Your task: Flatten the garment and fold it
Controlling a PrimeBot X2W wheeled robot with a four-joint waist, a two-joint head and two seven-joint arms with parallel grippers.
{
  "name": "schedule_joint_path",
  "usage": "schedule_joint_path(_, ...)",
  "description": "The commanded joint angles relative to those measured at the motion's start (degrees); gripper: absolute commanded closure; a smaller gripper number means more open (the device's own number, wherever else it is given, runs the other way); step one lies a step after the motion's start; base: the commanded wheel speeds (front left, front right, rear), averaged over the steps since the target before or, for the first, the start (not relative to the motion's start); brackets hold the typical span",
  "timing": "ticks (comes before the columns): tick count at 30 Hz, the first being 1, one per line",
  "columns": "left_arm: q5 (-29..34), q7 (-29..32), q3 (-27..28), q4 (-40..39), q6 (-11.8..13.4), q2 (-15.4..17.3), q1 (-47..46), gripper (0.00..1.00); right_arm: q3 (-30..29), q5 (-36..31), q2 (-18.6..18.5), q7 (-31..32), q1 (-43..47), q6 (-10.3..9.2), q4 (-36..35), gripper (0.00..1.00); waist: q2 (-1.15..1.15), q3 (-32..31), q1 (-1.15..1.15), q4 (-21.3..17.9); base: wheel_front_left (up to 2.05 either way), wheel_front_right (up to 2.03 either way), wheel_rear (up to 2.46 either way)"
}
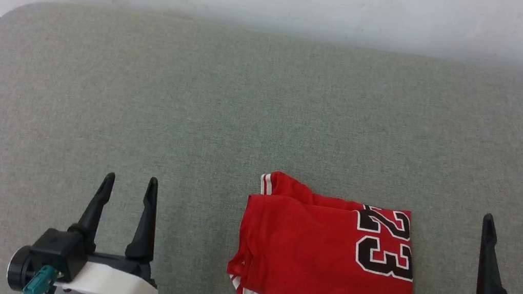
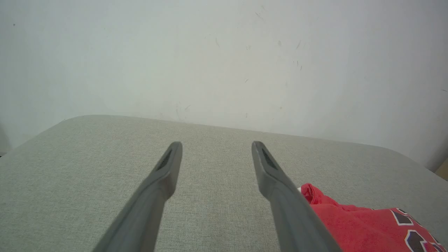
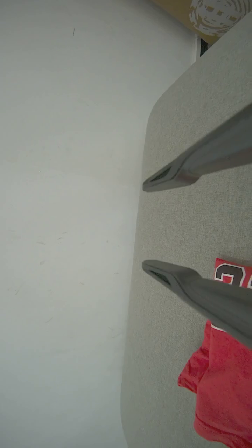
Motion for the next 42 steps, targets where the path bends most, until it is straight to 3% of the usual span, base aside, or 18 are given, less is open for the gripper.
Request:
schedule_joint_path(1, 0.42, -0.27, 0.14, 0.08, -0.34, -0.09, -1.23, 0.0, 0.14, 0.06, 0.15, 0.21, 0.42, -0.06, -0.25, 0.0, 0.0, 0.19, 0.0, 0.08, 0.0, 0.0, 0.0)
schedule_joint_path(4, 0.44, -0.27, -0.05, -0.1, -0.37, -0.09, -1.7, 0.0, 1.42, 2.55, -0.84, 4.22, 0.41, -0.06, 0.22, 0.0, 0.0, 0.88, 0.0, 0.35, 0.0, 0.0, 0.0)
schedule_joint_path(7, 0.39, -0.27, -0.32, -0.02, -0.43, -0.09, -2.25, 0.0, 3.89, 6.49, -3.69, 12.88, 0.49, -0.06, 0.99, 0.0, 0.0, 1.84, 0.0, 0.82, 0.0, 0.0, 0.0)
schedule_joint_path(11, 0.27, -0.27, -0.98, 0.46, -0.34, -0.09, -2.69, 0.0, 6.38, 15.58, -7.76, 24.81, -0.36, -0.06, 2.12, 0.0, 0.0, 3.32, 0.0, 1.83, 0.0, 0.0, 0.0)
schedule_joint_path(16, 0.08, -0.27, -1.94, 0.56, 0.02, -0.09, -3.99, 0.0, 6.96, 27.52, -9.38, 35.28, -3.42, -0.06, 4.96, 0.0, 0.0, 5.63, 0.0, 3.79, 0.0, 0.0, 0.0)
schedule_joint_path(22, -0.26, -0.27, -3.12, 0.96, 0.45, -0.09, -5.18, 0.0, 9.64, 33.45, -11.59, 39.93, -8.13, -0.06, 13.6, 0.0, 0.0, 7.55, 0.0, 6.16, 0.0, 0.0, 0.0)
schedule_joint_path(28, -0.51, -0.27, -3.57, 1.01, 0.8, -0.09, -6.19, 0.0, 16.52, 35.76, -12.04, 40.69, -11.41, -0.06, 19.37, 0.0, 0.0, 8.52, 0.0, 7.7, 0.0, 0.0, 0.0)
schedule_joint_path(29, -0.54, -0.27, -3.63, 1.03, 0.85, -0.09, -6.24, 0.0, 17.57, 35.77, -12.13, 40.45, -11.76, -0.06, 20.23, 0.36, 0.0, 8.51, 0.0, 7.81, 0.0, 0.0, 0.0)
schedule_joint_path(30, -0.56, -0.27, -3.69, 1.06, 0.91, -0.09, -6.27, 0.0, 18.65, 35.67, -12.31, 39.95, -12.15, -0.06, 20.83, 1.0, 0.0, 8.5, 0.0, 7.87, 0.0, 0.0, 0.0)
schedule_joint_path(37, -0.88, -0.27, -4.85, 1.15, 0.79, -0.09, -6.26, 0.0, 23.34, 31.4, -16.13, 33.4, -15.82, -0.06, 21.74, 1.0, 0.0, 7.12, 0.0, 5.59, 0.0, 0.0, 0.0)
schedule_joint_path(42, -1.08, -0.27, -6.75, 1.98, 0.44, -0.09, -6.07, 0.0, 27.16, 23.08, -21.84, 30.89, -21.11, -0.06, 18.61, 1.0, 0.0, 6.89, 0.0, -0.46, 0.0, 0.0, 0.0)
